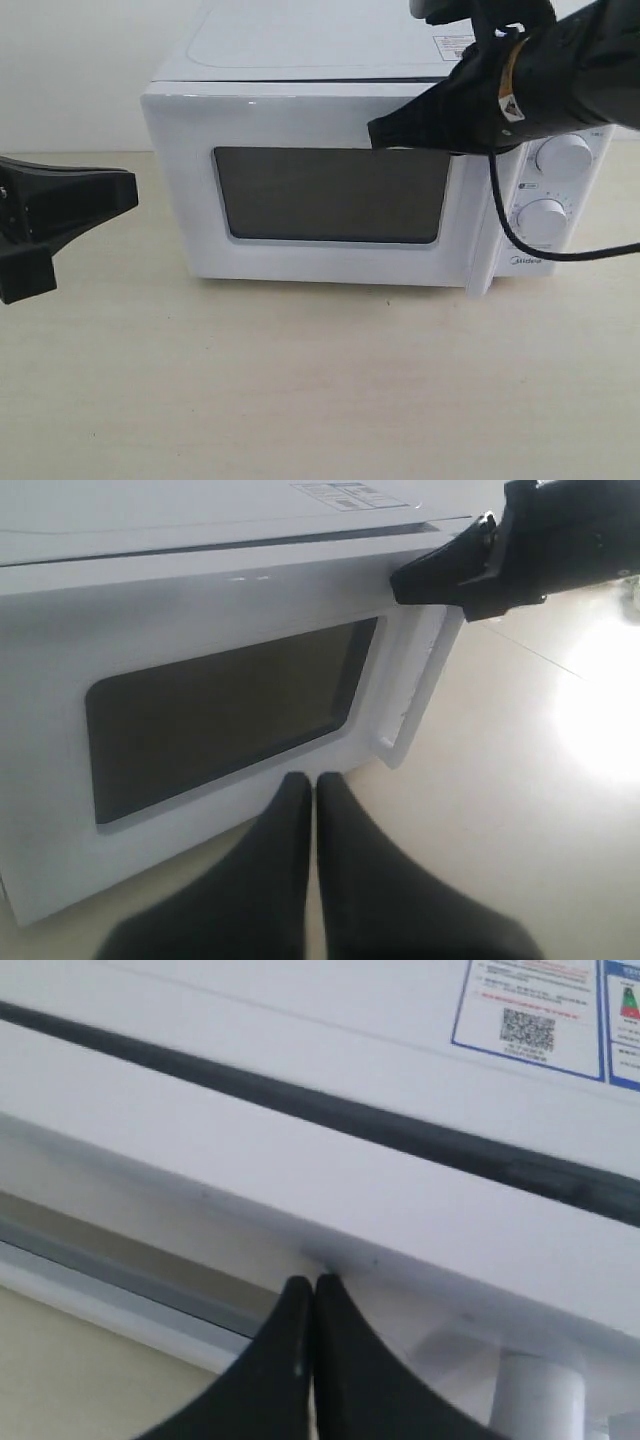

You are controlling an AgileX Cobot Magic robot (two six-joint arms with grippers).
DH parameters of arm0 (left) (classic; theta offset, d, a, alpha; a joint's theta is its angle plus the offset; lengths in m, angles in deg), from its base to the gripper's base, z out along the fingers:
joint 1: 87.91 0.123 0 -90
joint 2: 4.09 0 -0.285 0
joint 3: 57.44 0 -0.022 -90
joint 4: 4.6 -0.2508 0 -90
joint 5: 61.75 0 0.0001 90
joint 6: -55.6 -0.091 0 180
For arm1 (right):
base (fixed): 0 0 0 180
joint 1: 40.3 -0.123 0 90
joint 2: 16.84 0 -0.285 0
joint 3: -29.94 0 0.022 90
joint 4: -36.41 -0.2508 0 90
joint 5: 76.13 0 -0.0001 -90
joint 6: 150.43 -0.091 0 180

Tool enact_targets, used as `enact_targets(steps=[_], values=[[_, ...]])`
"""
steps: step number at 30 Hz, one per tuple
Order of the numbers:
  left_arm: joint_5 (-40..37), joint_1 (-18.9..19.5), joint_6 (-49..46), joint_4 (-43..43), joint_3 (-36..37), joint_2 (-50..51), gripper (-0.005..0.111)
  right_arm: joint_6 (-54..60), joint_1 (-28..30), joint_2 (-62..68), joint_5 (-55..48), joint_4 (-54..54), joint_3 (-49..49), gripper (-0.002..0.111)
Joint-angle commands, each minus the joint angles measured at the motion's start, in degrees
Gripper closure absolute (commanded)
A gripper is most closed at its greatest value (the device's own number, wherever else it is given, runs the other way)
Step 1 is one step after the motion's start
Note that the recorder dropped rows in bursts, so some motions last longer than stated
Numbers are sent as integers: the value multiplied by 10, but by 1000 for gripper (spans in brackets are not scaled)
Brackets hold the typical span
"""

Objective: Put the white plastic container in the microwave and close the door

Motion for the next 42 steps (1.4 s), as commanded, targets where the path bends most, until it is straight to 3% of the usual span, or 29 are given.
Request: enact_targets(steps=[1, 16, 20, 23, 33, 42], values=[[1, -1, 5, 3, 2, -4, 102, -21, 1, 26, -38, 47, -30, 109], [3, -1, 5, 3, 2, -4, 102, -55, 1, 31, -38, 93, -38, 109], [3, -1, 5, 3, 2, -4, 102, -19, -5, 23, -67, 35, -38, 109], [3, -1, 2, 3, 2, -4, 102, 17, -30, -9, -92, 4, -15, 109], [3, -1, 2, 3, 2, -4, 102, 7, -210, -263, -74, 3, 151, 109], [5, -1, 2, 3, 2, -4, 102, 6, -223, -390, -46, 1, 151, 109]])
